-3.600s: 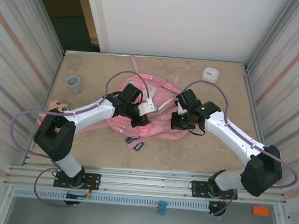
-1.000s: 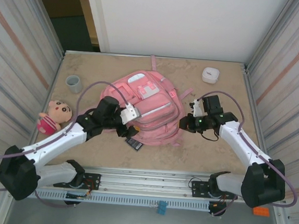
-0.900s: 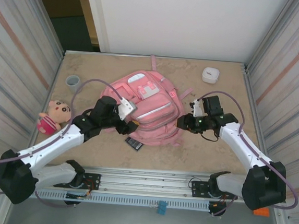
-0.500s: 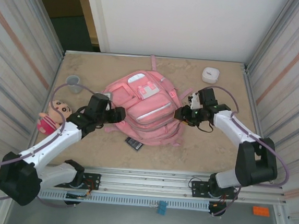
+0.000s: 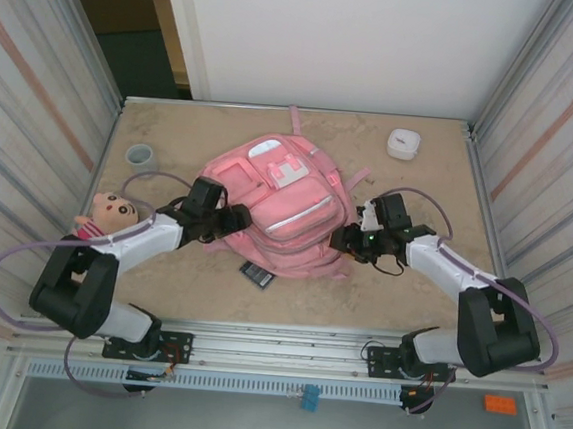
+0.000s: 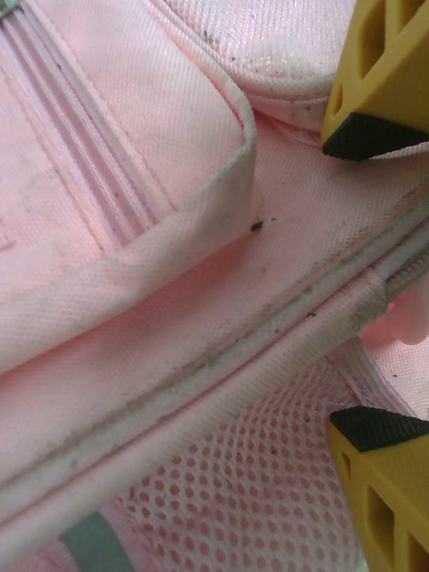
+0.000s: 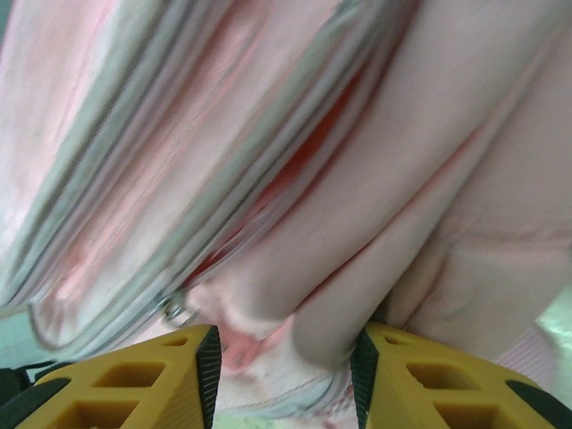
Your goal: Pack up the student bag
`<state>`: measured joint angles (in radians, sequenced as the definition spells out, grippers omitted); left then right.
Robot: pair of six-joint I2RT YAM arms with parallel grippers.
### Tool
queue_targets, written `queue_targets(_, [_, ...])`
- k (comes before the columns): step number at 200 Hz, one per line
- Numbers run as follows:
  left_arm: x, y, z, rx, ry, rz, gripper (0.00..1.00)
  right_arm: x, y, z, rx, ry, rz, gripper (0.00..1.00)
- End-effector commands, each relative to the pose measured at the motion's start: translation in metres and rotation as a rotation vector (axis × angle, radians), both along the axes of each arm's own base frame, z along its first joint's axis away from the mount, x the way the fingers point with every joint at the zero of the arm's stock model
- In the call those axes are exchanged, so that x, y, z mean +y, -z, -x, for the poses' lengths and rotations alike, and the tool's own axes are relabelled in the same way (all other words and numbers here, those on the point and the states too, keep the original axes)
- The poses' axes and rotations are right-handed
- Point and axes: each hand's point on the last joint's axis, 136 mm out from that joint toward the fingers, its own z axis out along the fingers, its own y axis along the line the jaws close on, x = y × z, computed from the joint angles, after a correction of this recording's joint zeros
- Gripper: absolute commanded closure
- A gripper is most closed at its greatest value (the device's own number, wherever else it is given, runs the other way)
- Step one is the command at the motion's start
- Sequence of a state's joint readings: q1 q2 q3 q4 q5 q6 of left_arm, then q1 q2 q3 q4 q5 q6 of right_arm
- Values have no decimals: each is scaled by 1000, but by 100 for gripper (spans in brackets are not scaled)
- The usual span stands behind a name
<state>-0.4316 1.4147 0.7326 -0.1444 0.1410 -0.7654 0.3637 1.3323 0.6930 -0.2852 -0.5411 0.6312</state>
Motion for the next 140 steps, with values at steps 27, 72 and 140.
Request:
queue_targets(27, [-18, -64, -35, -205, 48, 49, 18, -5, -31, 13, -56, 57, -27, 54])
queue_targets(72, [-22, -121, -4, -507, 283, -259, 18, -27, -69, 15, -135, 57, -58, 50])
queue_targets(140, [-122, -119, 50, -739, 1019, -578, 14, -32, -91, -2, -229, -14, 22, 52])
